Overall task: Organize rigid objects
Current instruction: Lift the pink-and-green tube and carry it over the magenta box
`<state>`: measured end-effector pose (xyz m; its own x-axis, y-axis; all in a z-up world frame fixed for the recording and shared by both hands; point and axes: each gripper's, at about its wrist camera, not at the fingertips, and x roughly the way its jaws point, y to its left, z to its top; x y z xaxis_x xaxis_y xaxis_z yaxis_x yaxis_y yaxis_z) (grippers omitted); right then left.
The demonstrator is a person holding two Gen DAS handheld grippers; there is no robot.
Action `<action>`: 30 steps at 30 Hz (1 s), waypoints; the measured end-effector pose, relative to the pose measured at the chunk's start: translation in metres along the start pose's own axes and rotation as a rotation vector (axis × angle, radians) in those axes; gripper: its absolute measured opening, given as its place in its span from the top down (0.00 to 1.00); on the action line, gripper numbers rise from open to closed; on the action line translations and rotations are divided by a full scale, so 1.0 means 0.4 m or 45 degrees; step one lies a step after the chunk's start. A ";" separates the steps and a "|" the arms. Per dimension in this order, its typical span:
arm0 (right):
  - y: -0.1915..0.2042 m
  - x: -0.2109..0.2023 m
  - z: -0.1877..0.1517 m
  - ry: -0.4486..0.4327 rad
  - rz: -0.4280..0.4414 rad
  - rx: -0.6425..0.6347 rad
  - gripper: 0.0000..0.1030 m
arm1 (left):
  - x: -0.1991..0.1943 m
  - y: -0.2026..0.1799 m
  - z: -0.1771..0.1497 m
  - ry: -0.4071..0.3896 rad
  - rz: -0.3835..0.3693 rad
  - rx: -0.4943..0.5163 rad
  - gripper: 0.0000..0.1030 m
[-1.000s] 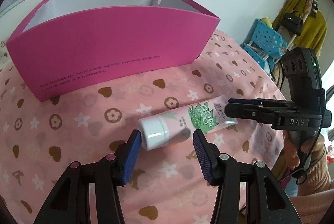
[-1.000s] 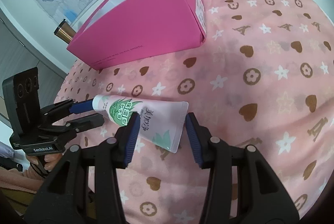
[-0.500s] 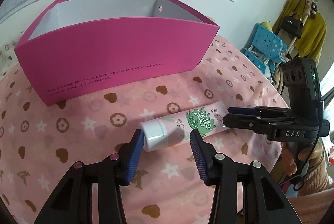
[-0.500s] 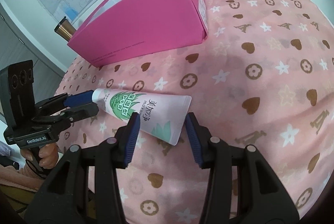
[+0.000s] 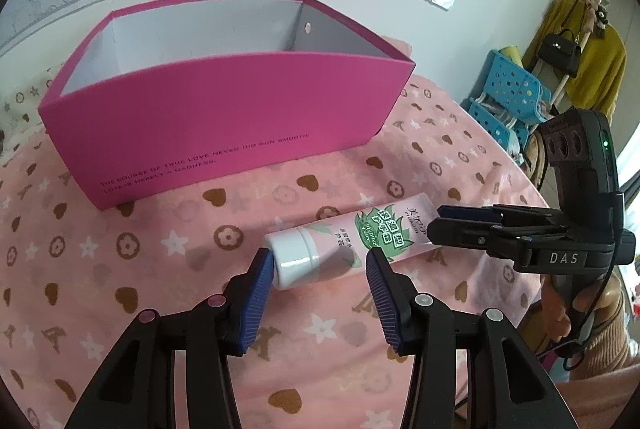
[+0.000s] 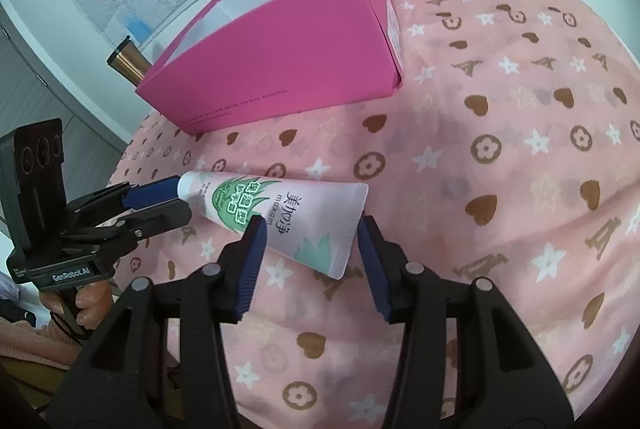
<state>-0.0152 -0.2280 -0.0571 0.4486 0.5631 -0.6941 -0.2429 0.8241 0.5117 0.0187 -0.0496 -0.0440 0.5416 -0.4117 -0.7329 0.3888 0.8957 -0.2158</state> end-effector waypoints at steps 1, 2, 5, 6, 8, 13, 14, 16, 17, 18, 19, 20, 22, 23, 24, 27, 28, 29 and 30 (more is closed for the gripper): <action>0.003 -0.002 0.002 -0.003 0.000 -0.004 0.51 | -0.003 -0.001 0.001 -0.005 0.001 0.003 0.54; 0.002 -0.003 0.003 -0.004 -0.002 -0.007 0.51 | -0.006 -0.001 0.001 -0.009 0.001 0.003 0.54; 0.006 -0.005 0.007 -0.008 -0.005 -0.016 0.51 | -0.015 0.000 0.003 -0.021 0.003 0.003 0.54; 0.006 -0.005 0.009 -0.009 -0.004 -0.017 0.51 | -0.018 0.000 0.004 -0.025 0.003 0.003 0.54; 0.011 -0.007 0.012 -0.013 -0.006 -0.026 0.51 | -0.022 0.002 0.005 -0.031 0.005 0.002 0.54; 0.021 -0.012 0.021 -0.021 -0.017 -0.043 0.51 | -0.033 0.000 0.012 -0.048 0.008 0.007 0.54; 0.024 -0.013 0.020 -0.023 -0.019 -0.045 0.51 | -0.037 -0.001 0.011 -0.052 0.009 0.007 0.54; 0.027 -0.017 0.024 -0.029 -0.020 -0.048 0.51 | -0.040 -0.001 0.014 -0.058 0.010 0.008 0.54; 0.029 -0.018 0.025 -0.032 -0.021 -0.051 0.51 | -0.041 -0.001 0.015 -0.061 0.010 0.008 0.53; 0.031 -0.020 0.026 -0.035 -0.021 -0.054 0.51 | -0.043 -0.001 0.016 -0.064 0.011 0.008 0.54; 0.033 -0.021 0.026 -0.037 -0.021 -0.057 0.51 | -0.044 -0.001 0.018 -0.066 0.011 0.007 0.54; 0.033 -0.022 0.027 -0.038 -0.021 -0.060 0.51 | -0.045 -0.001 0.019 -0.069 0.012 0.007 0.54; 0.036 -0.023 0.027 -0.039 -0.021 -0.064 0.51 | -0.048 -0.002 0.021 -0.074 0.014 0.008 0.54; 0.036 -0.022 0.028 -0.039 -0.021 -0.068 0.51 | -0.049 -0.003 0.022 -0.076 0.014 0.008 0.54; 0.036 -0.022 0.029 -0.039 -0.022 -0.069 0.51 | -0.050 -0.003 0.022 -0.079 0.016 0.009 0.54; 0.036 -0.022 0.031 -0.042 -0.020 -0.073 0.51 | -0.050 -0.005 0.024 -0.085 0.016 0.009 0.54; 0.037 -0.024 0.032 -0.045 -0.019 -0.075 0.51 | -0.051 -0.005 0.025 -0.088 0.017 0.010 0.54; 0.037 -0.025 0.034 -0.047 -0.018 -0.077 0.51 | -0.053 -0.005 0.026 -0.090 0.019 0.010 0.54; 0.039 -0.027 0.036 -0.051 -0.017 -0.078 0.51 | -0.054 -0.005 0.028 -0.093 0.020 0.011 0.54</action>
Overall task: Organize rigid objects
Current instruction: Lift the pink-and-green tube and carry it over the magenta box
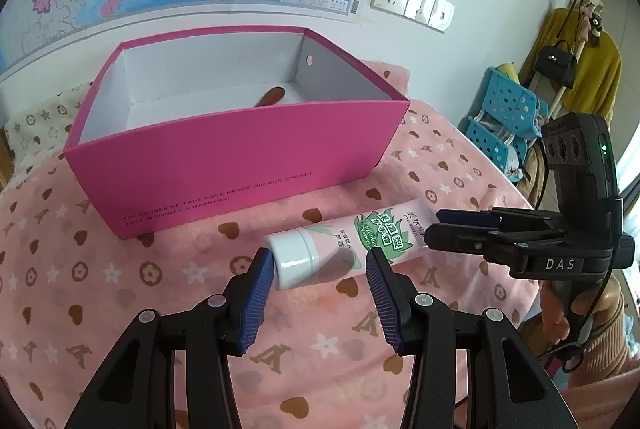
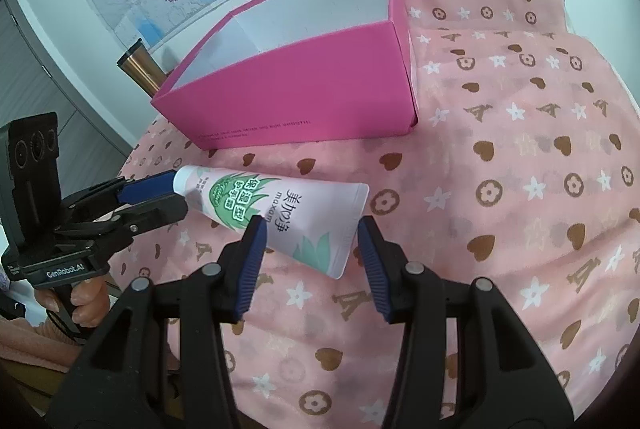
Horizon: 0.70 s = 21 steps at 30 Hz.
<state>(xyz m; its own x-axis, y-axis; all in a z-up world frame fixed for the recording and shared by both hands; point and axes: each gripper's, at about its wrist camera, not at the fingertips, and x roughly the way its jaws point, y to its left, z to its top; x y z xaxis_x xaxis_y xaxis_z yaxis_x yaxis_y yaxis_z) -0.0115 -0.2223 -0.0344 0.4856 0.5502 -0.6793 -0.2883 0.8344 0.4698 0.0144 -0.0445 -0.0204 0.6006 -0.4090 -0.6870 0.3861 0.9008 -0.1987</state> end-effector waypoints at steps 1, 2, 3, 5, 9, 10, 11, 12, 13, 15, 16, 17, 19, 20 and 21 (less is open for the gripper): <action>0.001 -0.002 0.002 -0.004 0.001 -0.003 0.51 | -0.001 0.000 0.002 -0.003 0.002 0.002 0.54; 0.002 -0.004 0.005 -0.007 0.001 -0.006 0.51 | -0.003 0.000 0.005 -0.007 0.003 0.003 0.53; 0.004 -0.006 0.009 -0.011 -0.001 -0.010 0.51 | -0.005 0.000 0.007 -0.012 0.005 0.005 0.54; 0.007 -0.010 0.019 -0.020 -0.001 -0.019 0.51 | -0.008 0.001 0.016 -0.023 0.011 0.008 0.54; 0.019 -0.018 0.040 -0.042 -0.004 -0.046 0.51 | -0.015 0.005 0.034 -0.047 0.025 0.009 0.53; 0.022 -0.019 0.045 -0.046 -0.005 -0.052 0.51 | -0.017 0.007 0.038 -0.052 0.027 0.010 0.54; 0.023 -0.019 0.049 -0.049 -0.006 -0.056 0.51 | -0.018 0.008 0.042 -0.057 0.029 0.010 0.54; 0.026 -0.020 0.054 -0.053 -0.007 -0.061 0.51 | -0.020 0.010 0.047 -0.064 0.034 0.010 0.54; 0.029 -0.020 0.060 -0.057 -0.008 -0.067 0.51 | -0.021 0.011 0.049 -0.068 0.036 0.010 0.54; 0.032 -0.022 0.072 -0.067 -0.013 -0.077 0.51 | -0.020 0.014 0.056 -0.074 0.044 0.009 0.54; 0.035 -0.024 0.080 -0.075 -0.014 -0.084 0.51 | -0.020 0.015 0.060 -0.077 0.049 0.010 0.54; 0.038 -0.026 0.083 -0.080 -0.015 -0.088 0.51 | -0.020 0.017 0.065 -0.080 0.050 0.010 0.53; 0.042 -0.030 0.094 -0.094 -0.018 -0.096 0.51 | -0.020 0.018 0.073 -0.086 0.050 0.010 0.54; 0.044 -0.032 0.098 -0.099 -0.020 -0.100 0.51 | -0.020 0.018 0.077 -0.089 0.053 0.014 0.54; 0.044 -0.033 0.104 -0.104 -0.021 -0.103 0.51 | -0.020 0.018 0.082 -0.092 0.055 0.016 0.54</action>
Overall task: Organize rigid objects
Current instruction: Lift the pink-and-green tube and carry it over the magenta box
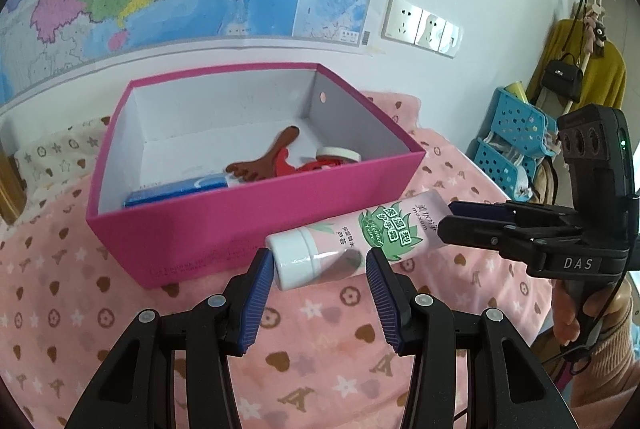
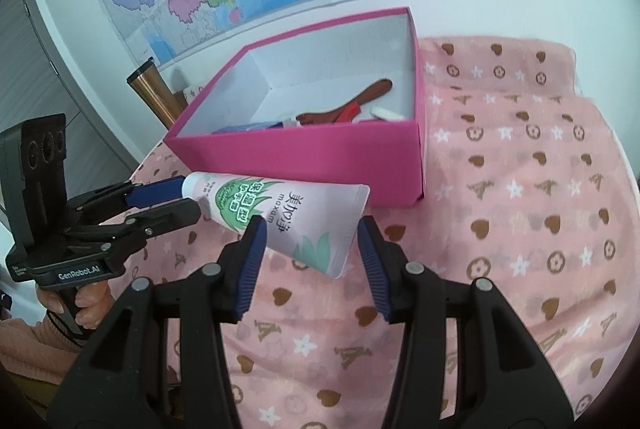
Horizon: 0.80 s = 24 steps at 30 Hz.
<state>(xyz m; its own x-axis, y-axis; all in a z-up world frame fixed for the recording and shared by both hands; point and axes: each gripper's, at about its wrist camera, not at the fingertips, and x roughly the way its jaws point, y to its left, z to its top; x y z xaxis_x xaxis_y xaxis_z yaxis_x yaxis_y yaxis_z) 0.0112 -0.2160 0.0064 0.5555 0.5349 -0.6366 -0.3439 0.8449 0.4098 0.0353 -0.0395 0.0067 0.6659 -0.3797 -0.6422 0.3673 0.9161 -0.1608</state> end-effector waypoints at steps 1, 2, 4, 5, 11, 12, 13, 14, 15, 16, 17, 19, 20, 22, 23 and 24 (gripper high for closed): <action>0.001 -0.002 0.006 -0.007 -0.001 -0.004 0.51 | 0.000 0.001 0.005 -0.005 0.002 0.002 0.54; 0.002 -0.003 0.011 -0.011 -0.002 -0.008 0.51 | 0.000 0.002 0.009 -0.009 0.003 0.003 0.54; 0.004 -0.003 0.021 -0.019 -0.004 -0.017 0.51 | 0.002 0.006 0.017 -0.013 0.001 0.000 0.54; 0.004 -0.004 0.025 -0.023 -0.005 -0.019 0.51 | 0.002 0.008 0.019 -0.014 0.002 0.000 0.54; 0.003 -0.007 0.047 -0.043 -0.006 -0.033 0.51 | 0.004 0.011 0.035 -0.026 0.007 -0.001 0.54; 0.002 -0.007 0.050 -0.045 -0.006 -0.035 0.51 | 0.004 0.011 0.038 -0.029 0.008 -0.001 0.54; 0.003 -0.007 0.053 -0.048 -0.006 -0.037 0.51 | 0.004 0.012 0.041 -0.032 0.010 0.001 0.54; 0.004 -0.007 0.056 -0.050 -0.008 -0.040 0.51 | 0.004 0.012 0.044 -0.035 0.013 0.001 0.54; 0.003 -0.007 0.059 -0.052 -0.007 -0.042 0.51 | 0.004 0.013 0.047 -0.038 0.015 0.001 0.54; 0.003 -0.007 0.063 -0.055 -0.007 -0.046 0.51 | 0.004 0.013 0.050 -0.041 0.016 0.003 0.54; 0.004 -0.008 0.065 -0.058 -0.007 -0.047 0.51 | 0.004 0.014 0.053 -0.043 0.018 0.003 0.54; 0.005 -0.009 0.072 -0.065 -0.003 -0.051 0.51 | 0.003 0.016 0.058 -0.050 0.019 0.003 0.54; 0.005 -0.010 0.075 -0.068 -0.002 -0.054 0.50 | 0.003 0.016 0.060 -0.052 0.020 0.004 0.54; 0.005 -0.011 0.080 -0.075 0.001 -0.053 0.50 | 0.003 0.016 0.065 -0.058 0.026 0.007 0.54; 0.004 -0.011 0.080 -0.076 0.002 -0.053 0.50 | 0.003 0.016 0.067 -0.059 0.027 0.008 0.53; 0.004 -0.011 0.082 -0.078 0.002 -0.054 0.50 | 0.003 0.016 0.069 -0.060 0.027 0.007 0.53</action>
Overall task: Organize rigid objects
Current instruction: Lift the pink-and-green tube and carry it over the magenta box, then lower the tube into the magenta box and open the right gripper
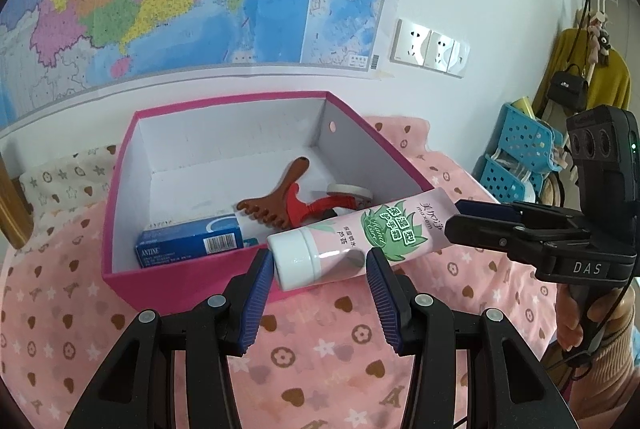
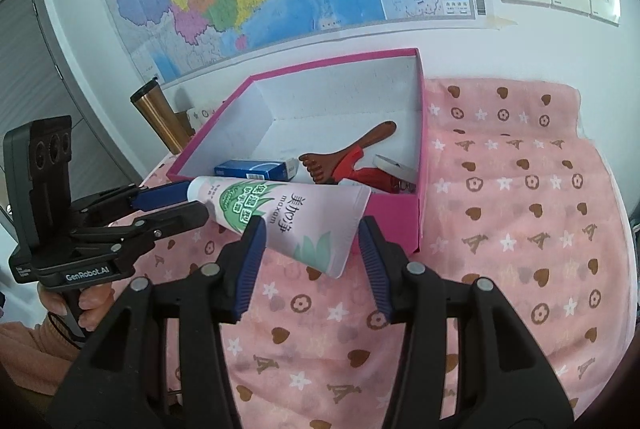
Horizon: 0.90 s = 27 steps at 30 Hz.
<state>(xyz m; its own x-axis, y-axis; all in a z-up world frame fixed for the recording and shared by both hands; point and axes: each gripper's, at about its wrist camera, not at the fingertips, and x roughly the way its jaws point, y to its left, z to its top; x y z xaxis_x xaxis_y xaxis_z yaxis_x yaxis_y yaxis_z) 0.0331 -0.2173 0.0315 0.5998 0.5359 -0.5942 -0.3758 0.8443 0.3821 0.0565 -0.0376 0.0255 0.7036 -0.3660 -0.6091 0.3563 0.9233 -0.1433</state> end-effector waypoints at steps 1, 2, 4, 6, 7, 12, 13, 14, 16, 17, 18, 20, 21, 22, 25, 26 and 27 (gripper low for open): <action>-0.001 0.000 0.002 -0.001 0.000 -0.001 0.50 | 0.001 0.000 0.001 -0.001 0.001 0.001 0.53; -0.001 0.001 0.005 -0.002 -0.001 -0.002 0.50 | 0.001 0.001 0.002 -0.002 0.001 0.000 0.53; -0.002 0.003 0.010 -0.004 0.000 -0.003 0.50 | 0.005 0.004 0.006 -0.003 0.001 -0.007 0.54; -0.002 0.003 0.016 -0.008 -0.001 -0.006 0.50 | 0.005 0.006 0.010 -0.005 0.000 -0.012 0.53; -0.002 0.004 0.019 -0.010 -0.002 -0.008 0.50 | 0.006 0.008 0.013 -0.007 -0.002 -0.014 0.53; -0.005 0.009 0.030 -0.014 0.002 -0.009 0.50 | 0.010 0.013 0.026 -0.017 0.008 -0.015 0.54; -0.005 0.011 0.032 -0.013 0.001 -0.010 0.50 | 0.009 0.014 0.029 -0.019 0.010 -0.016 0.53; -0.005 0.012 0.033 -0.013 0.001 -0.009 0.50 | 0.010 0.016 0.032 -0.021 0.011 -0.017 0.54; -0.006 0.013 0.034 -0.013 0.001 -0.010 0.50 | 0.010 0.018 0.037 -0.025 0.014 -0.018 0.54; -0.006 0.014 0.035 -0.013 0.000 -0.009 0.50 | 0.011 0.019 0.040 -0.026 0.016 -0.017 0.53; -0.005 0.015 0.035 -0.013 -0.001 -0.009 0.50 | 0.012 0.019 0.042 -0.027 0.019 -0.015 0.53; -0.005 0.021 0.042 -0.013 -0.002 -0.010 0.50 | 0.015 0.021 0.046 -0.029 0.023 -0.012 0.54; -0.006 0.024 0.045 -0.012 -0.003 -0.009 0.50 | 0.016 0.021 0.048 -0.030 0.025 -0.011 0.53; -0.006 0.025 0.047 -0.012 -0.003 -0.009 0.50 | 0.017 0.022 0.050 -0.031 0.027 -0.012 0.53; -0.007 0.027 0.049 -0.008 -0.007 -0.011 0.50 | 0.018 0.024 0.056 -0.037 0.030 -0.010 0.53; -0.007 0.031 0.053 -0.006 -0.008 -0.012 0.50 | 0.019 0.024 0.057 -0.040 0.029 -0.010 0.53; -0.009 0.036 0.057 -0.003 -0.011 -0.014 0.50 | 0.020 0.025 0.059 -0.041 0.028 -0.010 0.53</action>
<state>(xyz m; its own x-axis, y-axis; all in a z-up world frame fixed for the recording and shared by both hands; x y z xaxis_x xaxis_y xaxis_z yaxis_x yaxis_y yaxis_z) 0.0590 -0.2128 0.0377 0.6045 0.5287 -0.5959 -0.3783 0.8488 0.3694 0.0803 -0.0340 0.0378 0.7304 -0.3492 -0.5870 0.3359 0.9320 -0.1364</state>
